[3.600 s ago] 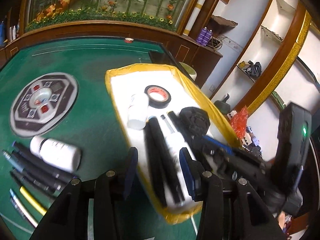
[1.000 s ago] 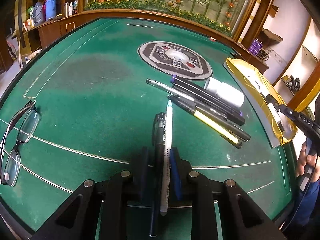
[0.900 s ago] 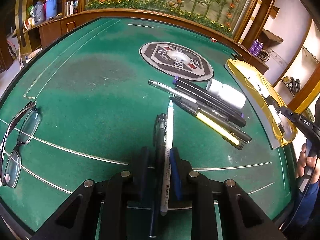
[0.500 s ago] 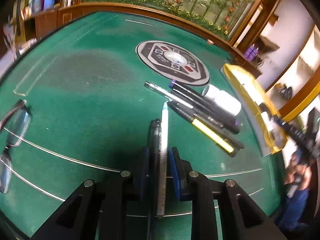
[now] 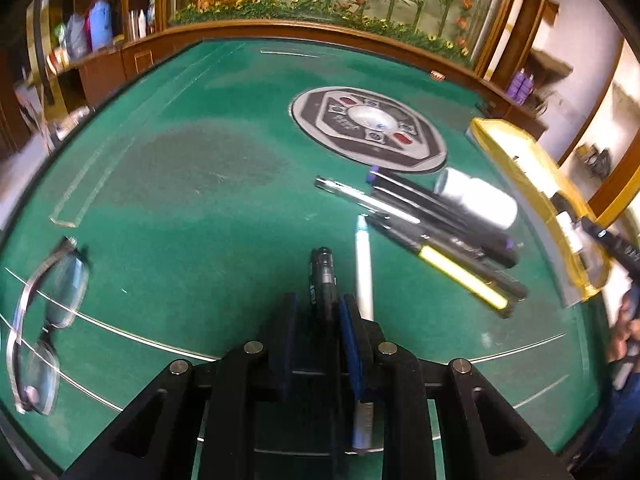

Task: Organize rigid objects
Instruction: 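Grasp a black pen from the table pile with the left tool, then grasp a white pen with the right tool while the left tool holds the black pen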

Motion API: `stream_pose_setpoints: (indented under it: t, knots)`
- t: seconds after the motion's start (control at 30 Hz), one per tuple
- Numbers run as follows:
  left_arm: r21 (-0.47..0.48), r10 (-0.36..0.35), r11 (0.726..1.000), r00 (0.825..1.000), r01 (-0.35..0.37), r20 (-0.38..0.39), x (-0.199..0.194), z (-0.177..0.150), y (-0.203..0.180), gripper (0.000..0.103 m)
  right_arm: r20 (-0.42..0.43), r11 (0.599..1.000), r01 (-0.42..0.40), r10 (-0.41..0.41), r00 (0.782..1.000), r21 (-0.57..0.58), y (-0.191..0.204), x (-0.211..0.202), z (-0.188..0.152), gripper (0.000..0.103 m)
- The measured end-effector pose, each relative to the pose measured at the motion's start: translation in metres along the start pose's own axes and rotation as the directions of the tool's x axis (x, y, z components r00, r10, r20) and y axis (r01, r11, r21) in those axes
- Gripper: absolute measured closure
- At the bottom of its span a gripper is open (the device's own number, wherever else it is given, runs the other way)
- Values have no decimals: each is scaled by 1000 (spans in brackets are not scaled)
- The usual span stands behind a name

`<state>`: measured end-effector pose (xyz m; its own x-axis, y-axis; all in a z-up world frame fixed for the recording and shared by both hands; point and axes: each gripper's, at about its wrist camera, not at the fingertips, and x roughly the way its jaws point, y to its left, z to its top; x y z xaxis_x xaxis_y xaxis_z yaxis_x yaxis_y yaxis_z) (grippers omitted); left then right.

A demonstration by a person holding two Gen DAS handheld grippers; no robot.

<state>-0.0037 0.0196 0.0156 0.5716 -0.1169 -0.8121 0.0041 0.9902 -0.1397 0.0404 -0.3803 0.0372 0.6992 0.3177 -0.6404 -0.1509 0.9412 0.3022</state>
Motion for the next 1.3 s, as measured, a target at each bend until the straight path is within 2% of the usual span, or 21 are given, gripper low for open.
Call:
stream_pose_setpoints:
  t: [0.13,0.17,0.27,0.33,0.47,0.57,0.63,0.7,0.8,0.83,1.13,1.3]
  knots:
    - [48,48,998,999,-48,3,-1,-5,-5,80,1,1000,0,0,1000,-3,0,0,0,88]
    - [45,55,997,998,-56,6,-3,-7,-4,80,2,1000,0,0,1000,-5,1,0,0,88]
    - [13,69,998,997,-69,23,-6,-13,2,89,17,1000,-7,8,1000,-25,5,-2,-1,88]
    - [-5,54,999,998,-53,35,-9,-15,7,89,31,999,-19,20,999,-32,10,-5,-1,88]
    - [-26,36,999,998,-35,41,-9,-15,11,89,1,992,-118,118,993,-53,42,-13,-6,88]
    - [-26,30,999,999,-29,44,-9,-15,11,89,-107,968,-236,226,968,-88,91,-5,-14,88]
    - [-47,2,999,999,0,47,-10,-16,16,89,-194,944,-317,294,936,-98,123,6,-21,88]
    - [-56,-15,998,999,18,48,-10,-16,18,89,-276,928,-356,316,908,-112,154,22,-30,88]
    - [-47,-7,999,999,9,49,-11,-16,16,89,-384,914,-387,316,868,-122,194,47,-44,88]
    - [-46,-6,999,999,8,49,-11,-16,15,89,-409,915,-382,302,861,-131,207,55,-47,88]
    - [-61,-29,998,998,32,52,-12,-17,19,89,-470,933,-305,186,863,-191,254,86,-50,88]
    - [-69,-36,997,998,40,54,-12,-17,21,89,-503,932,-275,125,855,-236,275,104,-51,88]
